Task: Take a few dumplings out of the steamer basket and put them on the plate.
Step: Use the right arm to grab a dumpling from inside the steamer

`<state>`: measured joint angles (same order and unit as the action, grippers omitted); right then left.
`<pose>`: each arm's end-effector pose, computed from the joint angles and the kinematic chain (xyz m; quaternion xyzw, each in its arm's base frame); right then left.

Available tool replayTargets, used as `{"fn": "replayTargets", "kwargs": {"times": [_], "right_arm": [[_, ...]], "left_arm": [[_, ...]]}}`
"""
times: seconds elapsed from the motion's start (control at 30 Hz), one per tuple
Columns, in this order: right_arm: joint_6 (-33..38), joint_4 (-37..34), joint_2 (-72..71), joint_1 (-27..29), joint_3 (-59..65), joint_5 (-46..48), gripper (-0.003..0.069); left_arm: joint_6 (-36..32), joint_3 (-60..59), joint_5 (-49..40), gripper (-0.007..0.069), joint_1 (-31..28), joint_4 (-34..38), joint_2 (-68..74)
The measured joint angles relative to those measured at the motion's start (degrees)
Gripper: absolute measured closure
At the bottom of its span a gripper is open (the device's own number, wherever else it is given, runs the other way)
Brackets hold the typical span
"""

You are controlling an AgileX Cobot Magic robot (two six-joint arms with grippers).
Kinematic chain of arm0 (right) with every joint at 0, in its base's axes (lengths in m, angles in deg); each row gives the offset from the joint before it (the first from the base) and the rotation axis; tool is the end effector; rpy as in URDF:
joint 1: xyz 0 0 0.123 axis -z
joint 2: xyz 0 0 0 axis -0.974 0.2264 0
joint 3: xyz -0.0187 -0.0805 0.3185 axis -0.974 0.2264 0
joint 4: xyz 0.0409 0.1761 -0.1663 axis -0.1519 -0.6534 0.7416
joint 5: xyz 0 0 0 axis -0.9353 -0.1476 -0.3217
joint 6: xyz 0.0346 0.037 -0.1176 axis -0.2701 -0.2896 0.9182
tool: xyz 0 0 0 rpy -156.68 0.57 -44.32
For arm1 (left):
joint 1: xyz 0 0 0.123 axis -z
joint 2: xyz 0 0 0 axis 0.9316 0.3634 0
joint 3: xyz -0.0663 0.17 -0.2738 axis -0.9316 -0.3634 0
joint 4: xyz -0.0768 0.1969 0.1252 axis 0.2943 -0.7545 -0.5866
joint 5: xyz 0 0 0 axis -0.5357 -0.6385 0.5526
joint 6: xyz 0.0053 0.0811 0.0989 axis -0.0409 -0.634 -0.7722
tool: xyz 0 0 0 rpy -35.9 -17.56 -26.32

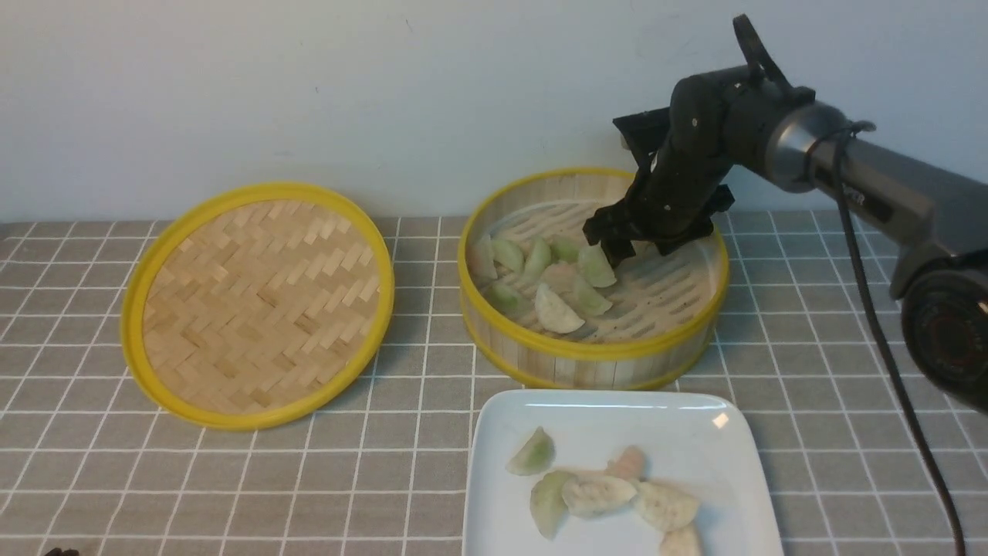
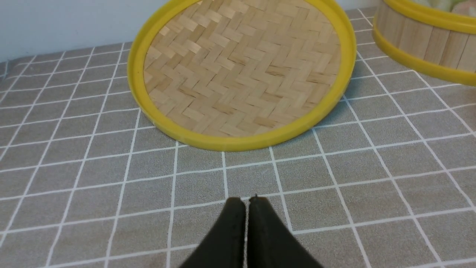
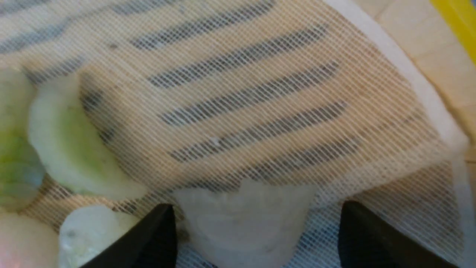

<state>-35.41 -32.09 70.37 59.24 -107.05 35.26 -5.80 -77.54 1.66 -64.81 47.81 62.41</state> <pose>0.5303 0.1760 0.1617 -0.1309 0.9768 0.0550 0.1601 0.0369 -0.0064 0.1599 0.0543 0.8036 -0.0192 0.5924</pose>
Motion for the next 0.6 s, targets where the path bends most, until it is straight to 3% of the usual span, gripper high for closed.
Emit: {"fn": "replayTargets", "kwargs": {"times": [0.13, 0.23, 0.27, 0.6], "right_arm": [[0.39, -0.96, 0.31, 0.0, -0.17, -1.13, 0.0169], [0.39, -0.99, 0.31, 0.06, -0.17, -1.41, 0.0291], [0.39, -0.99, 0.31, 0.11, -0.24, -1.33, 0.0302], [0.39, -1.44, -2.39, 0.05, -8.18, 10.8, 0.0299]], "left_arm": [[0.0, 0.0, 0.0, 0.0629, 0.0, 0.0, 0.0], [0.0, 0.0, 0.0, 0.0629, 0.0, 0.0, 0.0], [0.0, 0.0, 0.0, 0.0629, 0.0, 0.0, 0.0], [0.0, 0.0, 0.0, 0.0629, 0.0, 0.0, 0.0]]}}
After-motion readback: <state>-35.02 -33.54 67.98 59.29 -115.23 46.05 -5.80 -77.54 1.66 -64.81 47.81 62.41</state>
